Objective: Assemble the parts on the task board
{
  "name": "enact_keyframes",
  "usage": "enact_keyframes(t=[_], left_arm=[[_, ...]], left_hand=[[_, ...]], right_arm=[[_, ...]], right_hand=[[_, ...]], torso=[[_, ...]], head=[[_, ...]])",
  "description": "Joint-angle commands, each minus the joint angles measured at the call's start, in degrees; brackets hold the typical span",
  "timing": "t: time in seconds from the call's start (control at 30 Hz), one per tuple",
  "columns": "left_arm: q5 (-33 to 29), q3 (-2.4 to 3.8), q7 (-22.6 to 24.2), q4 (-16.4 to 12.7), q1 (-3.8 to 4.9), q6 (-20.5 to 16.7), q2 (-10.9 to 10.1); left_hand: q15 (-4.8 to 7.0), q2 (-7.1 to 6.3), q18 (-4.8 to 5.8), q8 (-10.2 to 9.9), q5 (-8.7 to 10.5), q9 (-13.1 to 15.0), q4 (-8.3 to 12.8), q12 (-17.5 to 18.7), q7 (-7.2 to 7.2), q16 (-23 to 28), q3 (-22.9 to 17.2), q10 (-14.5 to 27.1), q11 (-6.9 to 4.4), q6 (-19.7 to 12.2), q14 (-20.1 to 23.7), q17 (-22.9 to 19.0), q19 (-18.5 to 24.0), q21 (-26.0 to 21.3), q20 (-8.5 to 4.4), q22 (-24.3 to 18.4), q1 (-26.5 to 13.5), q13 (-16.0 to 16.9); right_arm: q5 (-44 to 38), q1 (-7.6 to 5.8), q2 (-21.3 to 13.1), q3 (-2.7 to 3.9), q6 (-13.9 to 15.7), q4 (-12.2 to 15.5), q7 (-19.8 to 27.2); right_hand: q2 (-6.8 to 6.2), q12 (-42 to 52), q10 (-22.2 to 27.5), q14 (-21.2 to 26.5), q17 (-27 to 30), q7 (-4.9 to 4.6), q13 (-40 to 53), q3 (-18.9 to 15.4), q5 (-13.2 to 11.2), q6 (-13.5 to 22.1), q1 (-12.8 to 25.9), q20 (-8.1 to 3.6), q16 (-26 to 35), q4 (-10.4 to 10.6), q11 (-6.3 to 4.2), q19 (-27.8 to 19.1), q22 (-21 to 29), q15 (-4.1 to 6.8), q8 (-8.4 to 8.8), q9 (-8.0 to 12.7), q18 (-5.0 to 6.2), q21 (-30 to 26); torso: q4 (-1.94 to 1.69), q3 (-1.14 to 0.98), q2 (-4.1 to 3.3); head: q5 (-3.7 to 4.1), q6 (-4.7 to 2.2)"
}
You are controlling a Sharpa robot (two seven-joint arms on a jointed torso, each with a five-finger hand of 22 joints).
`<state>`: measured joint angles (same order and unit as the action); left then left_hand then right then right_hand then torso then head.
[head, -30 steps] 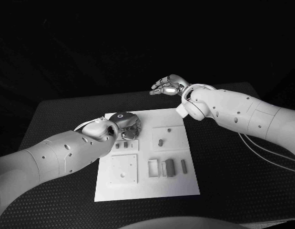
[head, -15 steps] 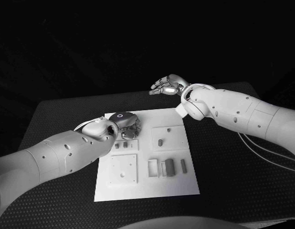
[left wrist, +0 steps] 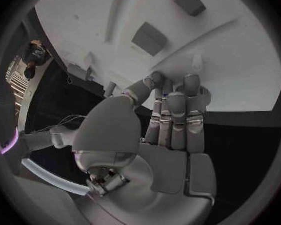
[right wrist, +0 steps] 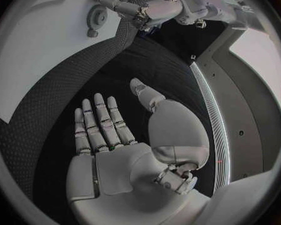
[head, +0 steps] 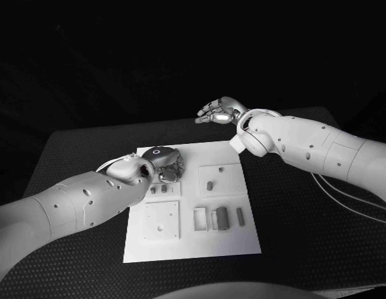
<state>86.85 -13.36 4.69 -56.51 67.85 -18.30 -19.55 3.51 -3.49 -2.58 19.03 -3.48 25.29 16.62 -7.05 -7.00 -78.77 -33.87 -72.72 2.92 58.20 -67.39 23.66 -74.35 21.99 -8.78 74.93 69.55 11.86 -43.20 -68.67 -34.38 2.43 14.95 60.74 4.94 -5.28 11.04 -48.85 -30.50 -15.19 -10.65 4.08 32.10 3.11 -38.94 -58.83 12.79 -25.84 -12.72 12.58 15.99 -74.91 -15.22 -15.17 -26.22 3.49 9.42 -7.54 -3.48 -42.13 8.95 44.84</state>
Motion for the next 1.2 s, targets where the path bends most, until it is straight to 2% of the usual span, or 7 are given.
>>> enact_keyframes(t=[0.03,0.37,0.5,0.73,0.87,1.0,1.2], left_arm=[[-0.9,-0.18,0.2,-0.2,-0.41,-0.5,-0.4],[-2.4,0.01,0.6,-1.7,-0.40,-3.3,-2.3],[-3.0,0.74,0.9,-2.9,-0.40,-3.9,-3.4],[-3.0,3.72,0.6,-4.0,-0.39,-4.2,-4.2],[-3.0,5.05,0.4,-5.4,-0.38,-4.2,-5.3],[-3.0,5.68,0.6,-6.4,-0.31,-1.9,-6.6],[-2.9,5.59,0.1,-7.1,-0.19,0.6,-8.3]], left_hand=[[0.05,0.96,-3.15,0.5,-0.20,0.2,0.0,-0.2,0.12,-0.2,-0.5,-0.7,-0.02,0.7,-0.7,-0.1,-0.6,0.5,-0.14,1.3,0.3,0.2],[0.31,0.81,-3.12,0.7,-0.32,0.3,0.0,-0.1,0.37,-0.2,-0.9,-1.4,-0.28,1.2,-1.3,-0.1,-1.0,0.7,-0.40,1.3,0.3,0.4],[0.34,0.82,-3.11,0.7,-0.34,0.3,0.0,-0.1,0.39,-0.2,-0.9,-1.4,-0.30,1.2,-1.3,-0.1,-1.0,0.8,-0.42,1.3,0.3,0.4],[0.37,0.78,-3.09,0.7,-0.40,0.3,0.1,0.0,0.42,-0.2,-1.0,-1.5,-0.34,1.3,-1.4,-0.1,-1.1,0.8,-0.47,1.3,0.3,0.4],[0.40,0.73,-3.07,0.8,-0.42,0.3,0.1,0.0,0.44,-0.2,-1.1,-1.6,-0.36,1.4,-1.4,-0.2,-1.1,0.8,-0.49,1.3,0.3,0.4],[0.40,0.72,-3.07,0.8,-0.43,0.3,0.1,0.0,0.45,-0.2,-1.1,-1.7,-0.37,1.4,-1.4,-0.2,-1.1,0.8,-0.50,1.3,0.3,0.5],[0.41,0.69,-3.04,0.7,-0.45,0.3,0.1,0.1,0.46,-0.2,-1.2,-1.6,-0.37,1.4,-1.4,-0.2,-1.0,0.8,-0.51,1.3,0.3,0.5]], right_arm=[[-0.1,0.01,-0.1,0.02,-0.7,0.1,0.7],[-0.1,0.01,-0.3,0.02,-0.6,0.2,0.7],[-0.1,0.01,-0.4,0.02,-0.6,0.3,0.7],[-0.1,0.01,-0.6,0.02,-0.6,0.3,0.7],[-0.1,0.01,-0.7,0.02,-0.6,0.4,0.7],[-0.1,0.01,-0.8,0.02,-0.6,0.4,0.7],[-0.1,0.01,-0.8,0.02,-0.7,0.3,0.7]], right_hand=[[0.11,-0.3,-0.3,-0.1,-0.1,-3.07,-0.1,-0.1,-0.3,0.5,0.6,-0.09,0.4,0.3,0.11,0.3,-0.3,-0.49,-0.28,0.1,-0.69,-0.3],[0.11,-0.3,-0.3,-0.1,-0.1,-3.07,-0.1,-0.1,-0.3,0.5,0.6,-0.08,0.4,0.3,0.11,0.3,-0.3,-0.49,-0.29,0.1,-0.69,-0.3],[0.11,-0.3,-0.3,-0.1,-0.1,-3.07,-0.1,-0.1,-0.3,0.5,0.6,-0.08,0.4,0.3,0.11,0.3,-0.3,-0.49,-0.29,0.1,-0.69,-0.3],[0.11,-0.3,-0.3,-0.1,-0.1,-3.07,-0.1,-0.1,-0.3,0.5,0.6,-0.07,0.4,0.3,0.11,0.3,-0.4,-0.49,-0.30,0.1,-0.69,-0.4],[0.10,-0.3,-0.3,-0.1,-0.1,-3.07,-0.1,-0.1,-0.3,0.5,0.6,-0.07,0.4,0.3,0.11,0.3,-0.4,-0.49,-0.31,0.1,-0.69,-0.4],[0.10,-0.3,-0.3,-0.1,-0.1,-3.06,-0.1,-0.1,-0.3,0.5,0.6,-0.07,0.4,0.3,0.10,0.3,-0.4,-0.49,-0.31,0.1,-0.69,-0.4],[0.10,-0.3,-0.3,-0.1,-0.1,-3.06,-0.1,-0.1,-0.3,0.5,0.6,-0.07,0.4,0.2,0.10,0.3,-0.4,-0.49,-0.32,0.1,-0.69,-0.4]], torso=[[0.00,0.03,0.02],[-0.01,0.03,0.03],[-0.04,0.05,0.04],[-0.08,0.12,0.07],[-0.09,0.11,0.05],[-0.10,0.10,0.04],[-0.12,0.07,0.09]], head=[[0.00,-0.08],[0.05,-0.14],[0.03,-0.22],[-0.27,-0.40],[-0.35,-0.40],[-0.35,-0.34],[-0.57,-0.24]])
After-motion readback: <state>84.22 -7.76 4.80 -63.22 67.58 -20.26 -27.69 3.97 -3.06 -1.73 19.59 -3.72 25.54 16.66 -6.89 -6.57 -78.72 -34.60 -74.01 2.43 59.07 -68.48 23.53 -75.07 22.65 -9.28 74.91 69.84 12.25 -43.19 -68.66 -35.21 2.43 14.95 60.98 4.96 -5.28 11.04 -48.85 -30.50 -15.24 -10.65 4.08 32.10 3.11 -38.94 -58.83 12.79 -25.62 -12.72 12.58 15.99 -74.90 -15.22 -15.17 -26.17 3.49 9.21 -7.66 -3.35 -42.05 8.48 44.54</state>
